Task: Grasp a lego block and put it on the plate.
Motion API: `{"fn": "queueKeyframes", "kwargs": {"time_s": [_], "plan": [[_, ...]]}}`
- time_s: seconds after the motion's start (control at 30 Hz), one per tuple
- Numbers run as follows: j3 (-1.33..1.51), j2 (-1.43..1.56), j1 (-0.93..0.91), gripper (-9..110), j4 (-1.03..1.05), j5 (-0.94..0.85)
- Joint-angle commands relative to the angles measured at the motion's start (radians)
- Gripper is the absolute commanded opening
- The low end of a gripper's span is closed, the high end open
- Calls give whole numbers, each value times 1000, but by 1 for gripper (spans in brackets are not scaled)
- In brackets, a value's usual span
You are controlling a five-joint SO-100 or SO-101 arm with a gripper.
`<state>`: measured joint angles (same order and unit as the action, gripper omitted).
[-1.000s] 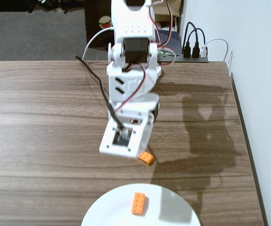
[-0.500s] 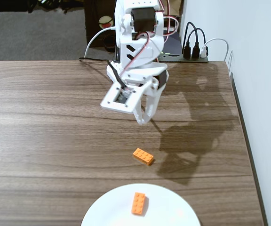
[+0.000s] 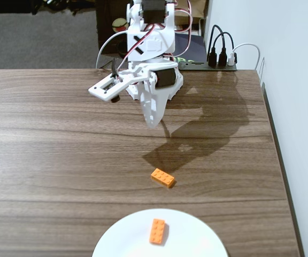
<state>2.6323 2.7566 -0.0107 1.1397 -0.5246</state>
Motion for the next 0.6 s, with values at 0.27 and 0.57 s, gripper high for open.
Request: {"fn": "queueKeyframes", "kwargs": {"time_s": [0.27,0.57], "plan": [[100,236,-89,1,11,279],[196,396,-103,1,55,354]]}}
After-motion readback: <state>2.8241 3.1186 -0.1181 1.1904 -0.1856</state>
